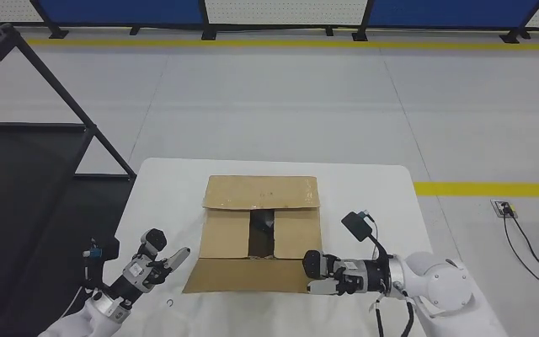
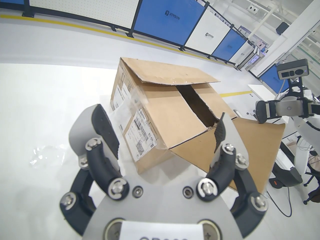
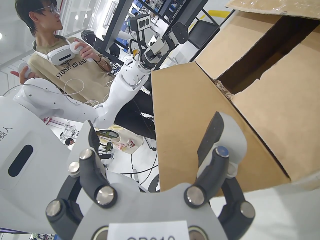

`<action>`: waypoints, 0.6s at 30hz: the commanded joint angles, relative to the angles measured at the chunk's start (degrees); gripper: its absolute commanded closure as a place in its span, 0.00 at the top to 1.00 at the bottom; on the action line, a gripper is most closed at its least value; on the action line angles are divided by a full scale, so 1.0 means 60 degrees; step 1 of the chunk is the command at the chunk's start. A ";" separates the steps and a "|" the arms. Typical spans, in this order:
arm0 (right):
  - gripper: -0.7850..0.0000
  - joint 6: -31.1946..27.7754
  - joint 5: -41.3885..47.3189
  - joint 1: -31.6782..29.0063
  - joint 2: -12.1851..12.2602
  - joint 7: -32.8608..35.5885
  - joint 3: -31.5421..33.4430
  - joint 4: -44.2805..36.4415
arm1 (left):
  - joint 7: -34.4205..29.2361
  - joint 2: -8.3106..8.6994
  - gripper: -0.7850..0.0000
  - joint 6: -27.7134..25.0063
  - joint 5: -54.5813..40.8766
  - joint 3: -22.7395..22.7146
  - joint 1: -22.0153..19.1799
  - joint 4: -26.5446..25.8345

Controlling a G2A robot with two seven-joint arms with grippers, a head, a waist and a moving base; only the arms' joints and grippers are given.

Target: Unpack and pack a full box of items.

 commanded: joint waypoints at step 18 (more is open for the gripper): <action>1.00 -0.1658 -0.0649 -0.1330 0.0108 -0.1488 -0.0475 -0.0454 | -0.1610 0.0155 1.00 0.0096 0.1907 0.0666 -0.0001 -0.0540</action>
